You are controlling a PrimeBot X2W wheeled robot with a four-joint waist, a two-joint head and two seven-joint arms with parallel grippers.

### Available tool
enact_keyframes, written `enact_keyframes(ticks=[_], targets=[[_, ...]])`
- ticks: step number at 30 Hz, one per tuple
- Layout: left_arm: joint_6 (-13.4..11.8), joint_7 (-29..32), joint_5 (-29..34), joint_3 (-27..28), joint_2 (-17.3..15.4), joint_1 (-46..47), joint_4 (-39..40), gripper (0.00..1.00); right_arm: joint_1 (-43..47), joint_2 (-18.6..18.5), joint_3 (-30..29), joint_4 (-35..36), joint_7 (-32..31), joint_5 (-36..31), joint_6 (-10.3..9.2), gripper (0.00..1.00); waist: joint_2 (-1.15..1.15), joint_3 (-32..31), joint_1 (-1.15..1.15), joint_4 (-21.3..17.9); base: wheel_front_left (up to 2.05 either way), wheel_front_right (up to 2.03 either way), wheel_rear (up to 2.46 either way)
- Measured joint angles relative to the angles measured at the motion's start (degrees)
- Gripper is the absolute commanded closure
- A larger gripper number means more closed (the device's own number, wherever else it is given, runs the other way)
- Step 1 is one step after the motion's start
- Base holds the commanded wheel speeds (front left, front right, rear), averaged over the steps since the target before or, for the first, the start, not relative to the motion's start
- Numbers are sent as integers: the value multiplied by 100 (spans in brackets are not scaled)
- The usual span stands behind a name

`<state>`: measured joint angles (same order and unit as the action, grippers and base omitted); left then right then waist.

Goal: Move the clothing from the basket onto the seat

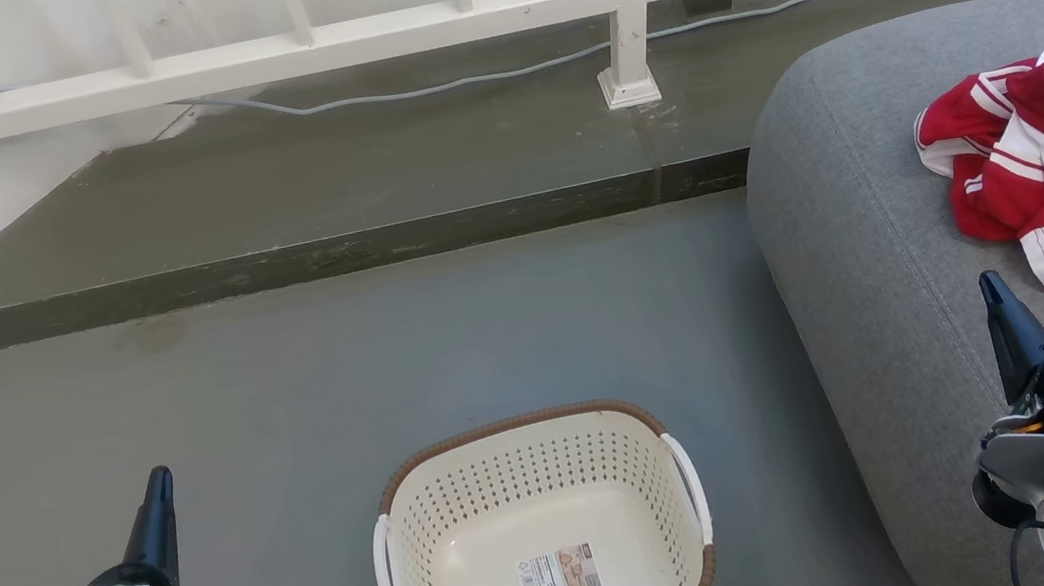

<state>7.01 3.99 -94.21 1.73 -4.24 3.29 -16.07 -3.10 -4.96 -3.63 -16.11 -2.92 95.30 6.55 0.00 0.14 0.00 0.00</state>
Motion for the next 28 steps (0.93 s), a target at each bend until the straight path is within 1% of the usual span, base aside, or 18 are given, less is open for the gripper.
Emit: enact_keyframes(ticks=[28], targets=[[1, 7, 0, 7, 13, 1, -1, 100, -1, 8, -14, -3, -18, -1, 0, 100, 0, 0, 0, 0, 0, 0, 0]])
